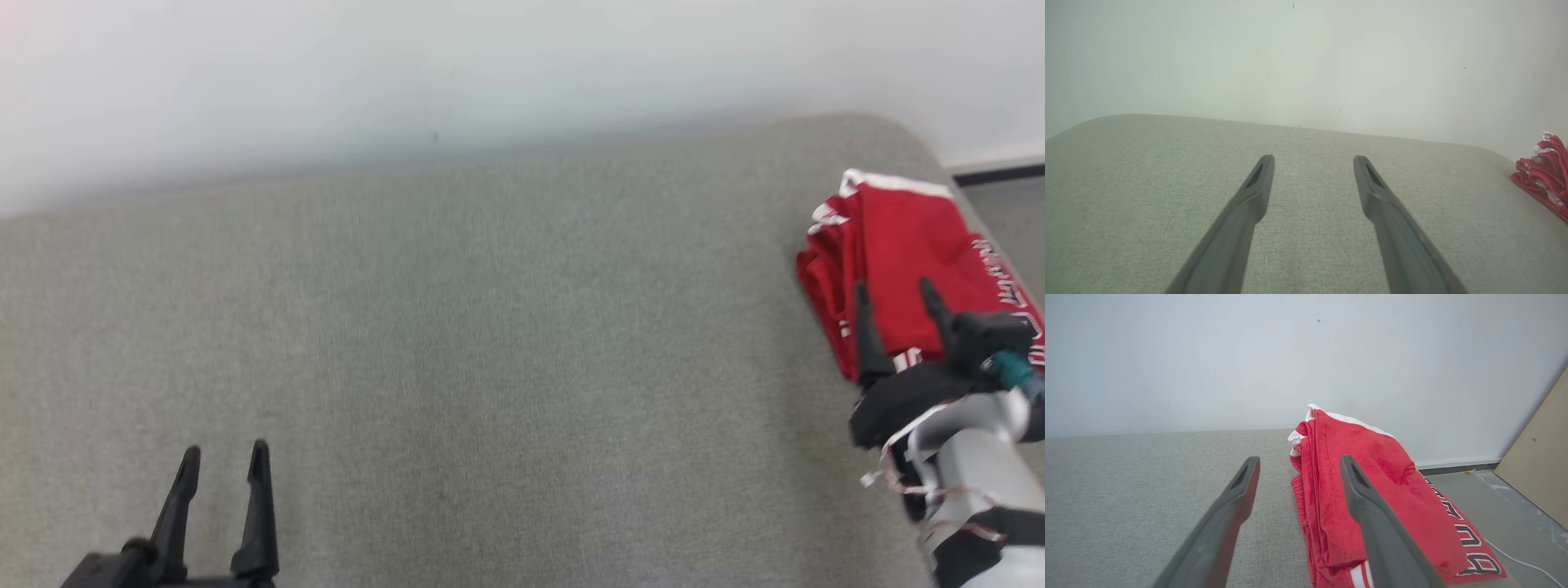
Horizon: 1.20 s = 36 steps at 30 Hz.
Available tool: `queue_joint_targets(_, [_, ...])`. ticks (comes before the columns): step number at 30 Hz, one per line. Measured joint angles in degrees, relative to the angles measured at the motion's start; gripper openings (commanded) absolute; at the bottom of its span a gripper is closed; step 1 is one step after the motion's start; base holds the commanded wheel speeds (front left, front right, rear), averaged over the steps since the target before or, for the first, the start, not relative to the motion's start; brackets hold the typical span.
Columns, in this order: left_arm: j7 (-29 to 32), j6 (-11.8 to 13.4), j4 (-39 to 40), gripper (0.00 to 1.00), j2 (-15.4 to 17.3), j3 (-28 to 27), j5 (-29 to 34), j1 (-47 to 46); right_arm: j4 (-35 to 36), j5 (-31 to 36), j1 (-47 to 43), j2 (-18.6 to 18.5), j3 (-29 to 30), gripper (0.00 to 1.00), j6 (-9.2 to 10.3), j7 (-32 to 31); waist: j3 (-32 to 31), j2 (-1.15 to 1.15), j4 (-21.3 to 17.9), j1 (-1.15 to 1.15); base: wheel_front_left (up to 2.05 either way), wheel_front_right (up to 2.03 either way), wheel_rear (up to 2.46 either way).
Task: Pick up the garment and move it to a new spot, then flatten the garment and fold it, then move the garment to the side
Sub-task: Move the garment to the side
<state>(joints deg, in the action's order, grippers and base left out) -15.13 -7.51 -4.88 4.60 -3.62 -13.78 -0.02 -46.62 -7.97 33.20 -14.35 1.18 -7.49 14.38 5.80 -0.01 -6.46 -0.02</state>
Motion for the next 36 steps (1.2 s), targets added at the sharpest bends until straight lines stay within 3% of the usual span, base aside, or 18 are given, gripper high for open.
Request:
queue_joint_targets(6, [0.0,0.0,-0.4,1.00,-0.6,-2.3,0.1,2.9,9.0,-2.2,-5.8,3.1,-4.0,1.00,0.01,0.5,-4.6,0.00,-0.6,0.00,0.00,0.00,0.00])
queue_joint_targets(12, [0.0,0.0,-1.2,1.00,-1.0,-4.2,0.4,3.3,14.4,-4.2,-11.5,3.9,-6.0,1.00,0.01,0.6,-7.6,0.00,-0.7,0.00,0.00,0.00,0.00])
queue_joint_targets(22, [0.0,0.0,-5.0,1.00,-1.5,-5.0,0.7,3.4,17.1,-5.2,-19.0,5.3,-7.0,1.00,0.01,-0.3,-9.8,0.00,1.1,0.01,0.00,0.00,0.00])
queue_joint_targets(36, [0.0,0.0,-6.4,1.00,-1.6,-4.7,0.9,3.7,20.1,-5.0,-20.8,6.7,-6.2,1.00,0.01,-1.9,-10.2,0.01,1.4,0.02,0.00,0.00,0.00])
